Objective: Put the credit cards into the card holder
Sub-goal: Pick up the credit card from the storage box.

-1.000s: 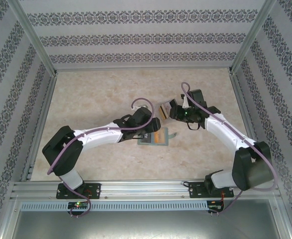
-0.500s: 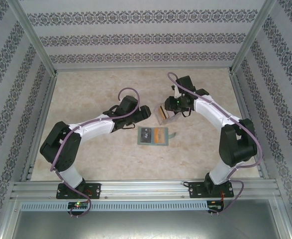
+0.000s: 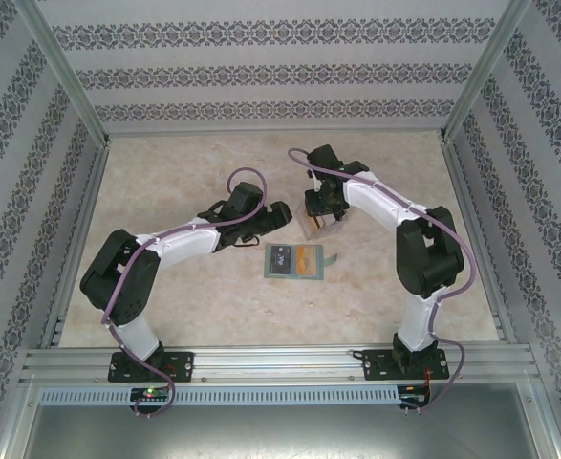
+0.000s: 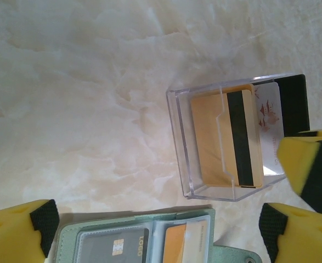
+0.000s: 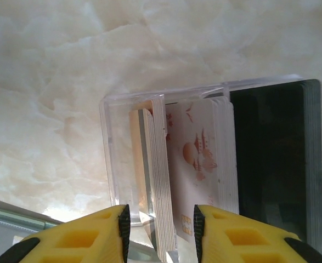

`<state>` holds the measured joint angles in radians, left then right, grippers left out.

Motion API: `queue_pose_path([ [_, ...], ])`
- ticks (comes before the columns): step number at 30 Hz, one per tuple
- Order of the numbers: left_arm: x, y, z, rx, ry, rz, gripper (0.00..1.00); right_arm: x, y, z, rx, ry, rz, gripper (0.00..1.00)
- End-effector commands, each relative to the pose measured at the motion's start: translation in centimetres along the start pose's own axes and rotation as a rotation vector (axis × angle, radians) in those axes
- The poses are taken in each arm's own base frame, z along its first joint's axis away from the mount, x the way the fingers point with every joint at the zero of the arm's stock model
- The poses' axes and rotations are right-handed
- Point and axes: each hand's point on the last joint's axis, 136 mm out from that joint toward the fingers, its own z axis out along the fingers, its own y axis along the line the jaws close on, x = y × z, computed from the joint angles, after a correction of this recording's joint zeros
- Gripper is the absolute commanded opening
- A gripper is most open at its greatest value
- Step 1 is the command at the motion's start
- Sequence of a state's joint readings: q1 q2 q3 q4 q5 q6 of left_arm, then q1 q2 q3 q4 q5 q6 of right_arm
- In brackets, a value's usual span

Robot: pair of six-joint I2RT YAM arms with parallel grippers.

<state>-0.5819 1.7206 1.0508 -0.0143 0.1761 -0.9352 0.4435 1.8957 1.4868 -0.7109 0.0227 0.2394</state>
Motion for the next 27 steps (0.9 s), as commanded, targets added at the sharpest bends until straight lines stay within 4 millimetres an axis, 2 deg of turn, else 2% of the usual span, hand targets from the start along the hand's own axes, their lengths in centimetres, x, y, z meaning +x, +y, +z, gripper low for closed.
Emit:
queue_pose_path([
  [1,-0.1,0.4,0.2,0.003,-0.007,-0.016,0.98,0.1,-0.1,0.4,0.065,0.023,-0.050,0.38],
  [5,-0.1,1.0,-0.1,-0.014,-0.019,-0.027,0.99,0.1,-0.3,1.2,0.127,0.033,-0.083,0.39],
  [14,0.0,3.6,-0.8,-0.079,-0.064,-0.100,0.99,0.4,-0.3,3.1,0.220,0.059,-0.163,0.41],
  [20,0.0,3.9,-1.0,-0.083,-0.064,-0.106,0.99,-0.3,-1.1,2.6,0.354,0.016,-0.224,0.41],
  [27,0.2,4.0,-0.9,-0.085,-0.058,-0.111,0.99,-1.0,-1.5,1.4,0.391,-0.034,-0.228,0.36],
])
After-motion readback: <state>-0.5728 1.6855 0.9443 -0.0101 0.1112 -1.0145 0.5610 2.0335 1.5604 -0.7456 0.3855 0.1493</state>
